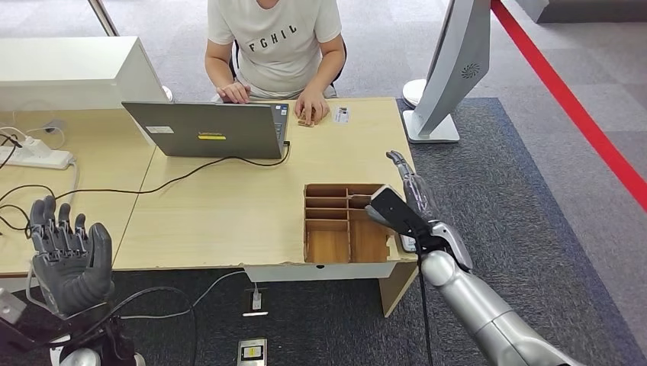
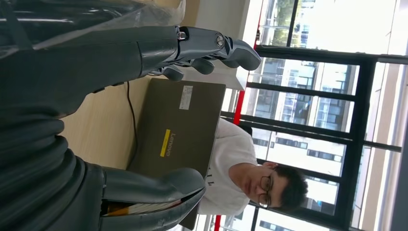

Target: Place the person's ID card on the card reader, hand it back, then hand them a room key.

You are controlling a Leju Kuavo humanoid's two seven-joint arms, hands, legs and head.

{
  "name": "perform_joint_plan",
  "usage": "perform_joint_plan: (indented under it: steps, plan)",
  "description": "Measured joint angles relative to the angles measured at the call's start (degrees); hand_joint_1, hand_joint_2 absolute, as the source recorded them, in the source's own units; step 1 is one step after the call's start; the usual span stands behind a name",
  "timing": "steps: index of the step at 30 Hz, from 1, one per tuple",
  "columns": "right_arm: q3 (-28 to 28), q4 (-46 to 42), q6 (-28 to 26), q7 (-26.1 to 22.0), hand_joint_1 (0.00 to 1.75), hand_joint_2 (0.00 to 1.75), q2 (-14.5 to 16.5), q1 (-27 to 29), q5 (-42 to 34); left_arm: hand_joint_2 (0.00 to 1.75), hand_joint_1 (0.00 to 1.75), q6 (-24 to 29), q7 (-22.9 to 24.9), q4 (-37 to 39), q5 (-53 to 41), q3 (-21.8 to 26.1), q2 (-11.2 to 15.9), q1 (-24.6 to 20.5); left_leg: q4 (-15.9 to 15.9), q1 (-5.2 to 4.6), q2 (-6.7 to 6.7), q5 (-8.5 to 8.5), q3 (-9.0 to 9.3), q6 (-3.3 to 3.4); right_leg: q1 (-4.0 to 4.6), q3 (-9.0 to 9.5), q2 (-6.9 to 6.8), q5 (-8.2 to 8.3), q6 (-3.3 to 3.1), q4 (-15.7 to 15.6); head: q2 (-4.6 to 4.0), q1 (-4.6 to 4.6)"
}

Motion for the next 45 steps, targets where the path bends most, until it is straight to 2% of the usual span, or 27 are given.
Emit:
perform_joint_plan:
  steps: [11,23,24,27,28,29,45]
  plan:
    - [0.62,7.88,-0.13,-2.04,0.00,1.75,3.37,-2.43,-0.63,1.75,0.00,0.00,-0.22,-0.02,-0.53,0.20,-0.02,0.85,0.00,0.00,0.00,0.00,0.00,0.00,0.00,0.00,-0.01,0.00,0.00,0.00,0.00,0.00]
    - [0.91,12.72,-0.94,-2.05,0.04,1.75,3.99,-2.43,-0.42,1.75,0.00,0.00,-0.01,-0.02,-0.62,0.15,-0.05,1.01,0.00,0.00,0.00,0.00,0.01,0.00,0.00,-0.01,0.00,0.00,0.00,-0.01,0.00,0.01]
    - [0.91,12.92,-1.04,-2.05,0.31,1.75,3.97,-2.39,-0.40,1.75,0.00,0.00,0.10,-0.02,-0.64,0.11,-0.05,0.99,0.00,0.00,0.00,0.00,0.01,0.00,0.00,-0.02,0.00,0.00,0.00,-0.01,0.00,0.01]
    - [0.91,13.40,-1.14,-2.05,1.54,1.75,3.91,-2.29,-0.32,1.75,0.00,0.00,0.44,-0.02,-0.67,0.02,-0.08,0.87,0.00,0.00,0.00,0.00,0.01,0.00,0.00,-0.03,0.00,0.00,0.00,-0.01,0.00,0.00]
    - [0.91,13.54,-1.16,-2.05,1.71,1.75,3.88,-2.27,-0.27,1.75,0.00,0.00,0.51,-0.02,-0.68,0.01,-0.08,0.82,0.00,0.00,0.00,0.00,0.01,0.00,0.00,-0.03,0.00,0.00,0.00,-0.01,0.00,-0.01]
    - [0.91,13.65,-1.18,-2.04,1.75,1.75,3.86,-2.23,-0.20,1.75,0.00,0.00,0.56,-0.02,-0.67,-0.01,-0.09,0.77,0.00,0.00,0.00,0.00,0.01,0.00,0.00,-0.03,0.00,0.00,0.00,-0.01,0.00,0.00]
    - [0.04,13.56,-1.78,-1.87,1.75,1.75,3.57,-2.12,1.32,1.75,0.00,0.00,0.67,0.06,-0.57,-0.35,-0.20,-0.08,0.00,0.00,0.01,0.00,0.05,0.00,0.00,0.01,0.00,0.00,0.00,-0.01,0.00,0.00]
